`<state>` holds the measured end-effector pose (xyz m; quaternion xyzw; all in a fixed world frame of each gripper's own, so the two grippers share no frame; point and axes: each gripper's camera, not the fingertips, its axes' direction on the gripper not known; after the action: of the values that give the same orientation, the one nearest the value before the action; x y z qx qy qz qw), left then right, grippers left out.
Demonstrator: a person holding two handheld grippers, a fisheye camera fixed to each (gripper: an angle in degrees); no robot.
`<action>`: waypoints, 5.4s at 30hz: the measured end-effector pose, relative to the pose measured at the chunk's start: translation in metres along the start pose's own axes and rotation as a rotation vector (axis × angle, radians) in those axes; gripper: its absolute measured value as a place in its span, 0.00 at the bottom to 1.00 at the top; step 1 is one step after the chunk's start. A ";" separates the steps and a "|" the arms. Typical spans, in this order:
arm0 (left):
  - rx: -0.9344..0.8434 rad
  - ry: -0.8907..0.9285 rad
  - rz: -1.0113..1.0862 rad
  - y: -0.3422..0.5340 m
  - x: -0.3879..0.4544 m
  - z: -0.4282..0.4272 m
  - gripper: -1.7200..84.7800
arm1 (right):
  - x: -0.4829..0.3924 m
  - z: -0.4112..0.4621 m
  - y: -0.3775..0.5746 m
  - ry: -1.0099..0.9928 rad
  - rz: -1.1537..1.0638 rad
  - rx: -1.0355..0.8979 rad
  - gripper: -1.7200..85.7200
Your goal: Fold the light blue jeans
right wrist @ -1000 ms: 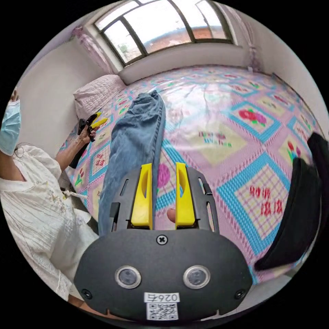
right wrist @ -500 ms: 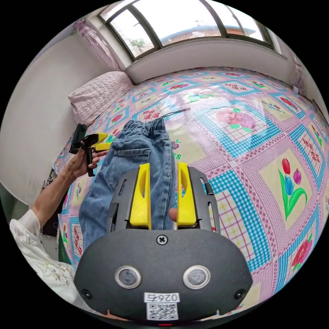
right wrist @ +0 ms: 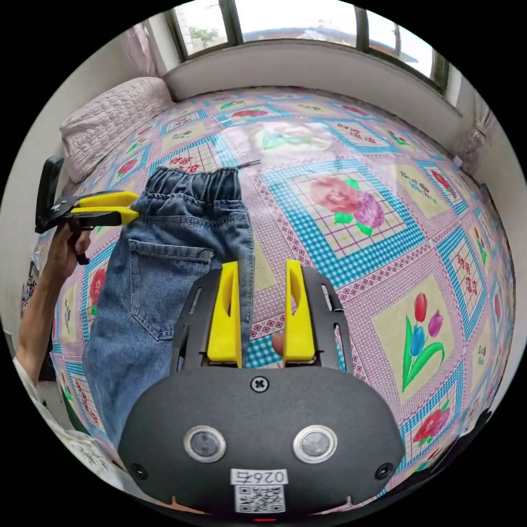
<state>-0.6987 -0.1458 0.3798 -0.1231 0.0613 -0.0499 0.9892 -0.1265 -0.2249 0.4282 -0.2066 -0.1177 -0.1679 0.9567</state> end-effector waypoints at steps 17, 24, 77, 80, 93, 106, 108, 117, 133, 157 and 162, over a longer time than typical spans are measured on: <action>-0.189 0.380 -0.060 0.170 0.078 0.015 0.07 | -0.201 -0.045 0.153 0.125 -0.436 -0.039 0.09; -0.067 0.449 -0.185 0.213 0.052 -0.038 0.14 | -0.153 -0.064 0.197 0.348 -0.292 -0.016 0.07; 1.102 1.214 0.329 0.581 0.381 -0.395 0.02 | -0.151 -0.419 0.625 -0.258 0.083 0.753 0.02; 0.977 1.215 0.305 0.577 0.435 -0.363 0.07 | -0.126 -0.392 0.642 -0.333 0.050 0.593 0.03; 0.196 0.398 -0.601 0.759 0.483 -0.190 0.27 | -0.113 -0.286 0.638 -0.340 0.017 0.075 0.07; 0.140 0.524 -0.637 0.762 0.491 -0.088 0.39 | -0.086 -0.259 0.596 -0.244 -0.044 -0.065 0.03; 0.153 0.565 -0.633 0.759 0.488 -0.084 0.40 | -0.070 -0.258 0.593 -0.305 0.002 -0.050 0.05; 0.204 0.647 -0.635 0.752 0.481 -0.065 0.44 | -0.021 -0.233 0.567 -0.451 0.122 -0.065 0.16; 0.283 0.754 -0.717 0.800 0.473 -0.080 0.37 | 0.107 -0.213 0.520 -0.896 0.218 -0.170 0.04; 0.441 0.855 -0.770 0.878 0.490 -0.142 0.36 | 0.237 -0.206 0.529 -1.280 0.445 -0.265 0.01; 0.618 1.043 -0.791 0.872 0.487 -0.148 0.38 | 0.226 -0.235 0.508 -1.426 0.498 -0.198 0.01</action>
<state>-0.1648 0.6046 -0.0332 0.1889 0.4593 -0.4713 0.7289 0.3049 0.0477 0.1056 -0.3704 -0.6415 0.2171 0.6358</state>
